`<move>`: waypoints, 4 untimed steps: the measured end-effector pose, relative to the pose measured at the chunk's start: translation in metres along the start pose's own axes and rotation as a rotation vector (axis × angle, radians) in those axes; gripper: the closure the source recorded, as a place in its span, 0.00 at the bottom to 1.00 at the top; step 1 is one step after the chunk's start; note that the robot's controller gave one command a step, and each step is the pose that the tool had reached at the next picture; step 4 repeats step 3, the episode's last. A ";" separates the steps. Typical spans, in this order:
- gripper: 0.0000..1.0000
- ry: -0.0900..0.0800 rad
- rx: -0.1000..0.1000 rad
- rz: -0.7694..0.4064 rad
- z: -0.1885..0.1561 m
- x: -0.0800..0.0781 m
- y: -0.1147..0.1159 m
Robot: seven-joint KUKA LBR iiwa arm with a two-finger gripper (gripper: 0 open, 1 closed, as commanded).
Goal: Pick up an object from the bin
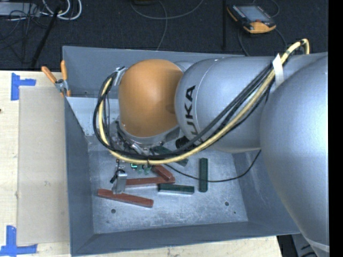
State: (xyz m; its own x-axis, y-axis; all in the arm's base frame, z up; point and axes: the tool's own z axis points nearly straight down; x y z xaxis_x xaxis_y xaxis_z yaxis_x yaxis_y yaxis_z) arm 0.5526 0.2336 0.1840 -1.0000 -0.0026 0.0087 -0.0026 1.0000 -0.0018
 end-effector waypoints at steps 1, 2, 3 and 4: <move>0.00 0.000 0.002 -0.217 0.118 0.030 -0.042; 1.00 -0.006 -0.001 -0.214 0.115 0.028 -0.041; 1.00 -0.018 -0.003 -0.240 -0.017 0.001 -0.034; 1.00 -0.018 -0.003 -0.240 -0.017 0.001 -0.034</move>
Offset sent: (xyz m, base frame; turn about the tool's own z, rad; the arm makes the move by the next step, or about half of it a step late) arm -0.0290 -0.0407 -0.1140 -0.2181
